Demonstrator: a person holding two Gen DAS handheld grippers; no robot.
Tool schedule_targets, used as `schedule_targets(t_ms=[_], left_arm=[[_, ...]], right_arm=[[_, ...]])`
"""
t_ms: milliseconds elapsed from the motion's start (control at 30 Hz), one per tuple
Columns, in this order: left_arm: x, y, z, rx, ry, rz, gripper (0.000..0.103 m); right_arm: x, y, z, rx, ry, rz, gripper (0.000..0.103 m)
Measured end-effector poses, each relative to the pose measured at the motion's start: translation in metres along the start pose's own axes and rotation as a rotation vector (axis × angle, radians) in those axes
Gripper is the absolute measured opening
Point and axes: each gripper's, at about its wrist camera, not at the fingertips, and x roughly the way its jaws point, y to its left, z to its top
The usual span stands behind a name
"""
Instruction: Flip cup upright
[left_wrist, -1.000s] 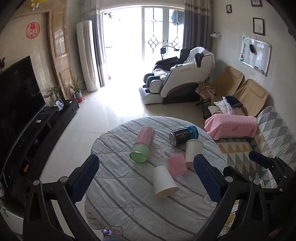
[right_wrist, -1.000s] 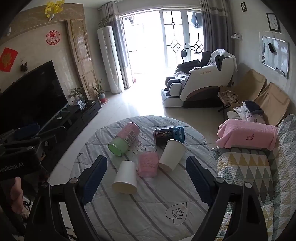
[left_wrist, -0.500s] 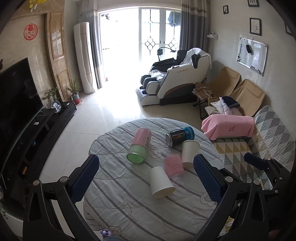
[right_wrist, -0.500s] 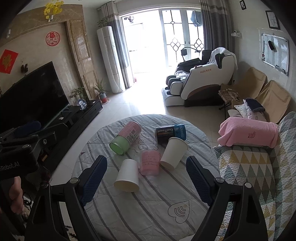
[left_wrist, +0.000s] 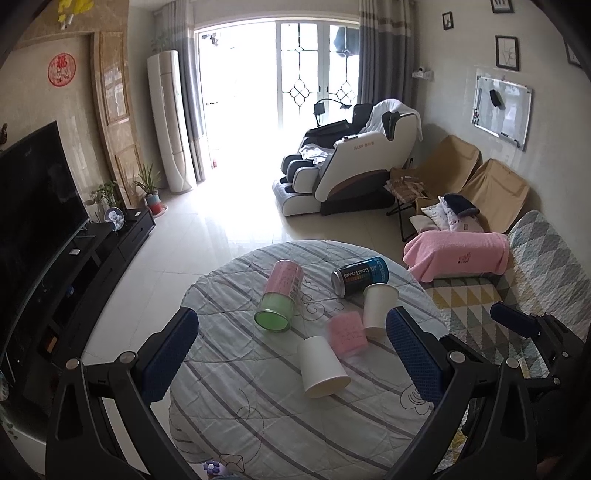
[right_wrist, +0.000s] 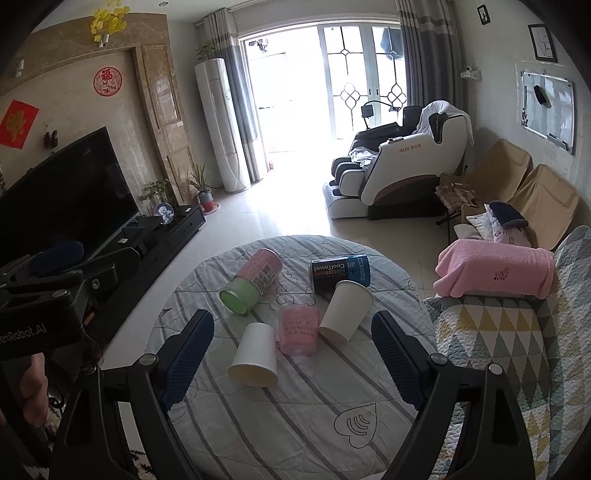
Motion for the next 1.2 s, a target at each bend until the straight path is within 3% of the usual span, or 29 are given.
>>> schedule_targets(t_ms=[700,1200], left_arm=[[0.003,-0.002,0.002,0.0,0.005,-0.02,0.103],[0.046,-0.001,-0.028,0.024,0.205,-0.075,0.103]], right_arm=[[-0.005,-0.002,0.0,0.005,-0.025,-0.022,0.088],[0.018,-0.008,-0.026,0.083,0.161,-0.08,0.088]])
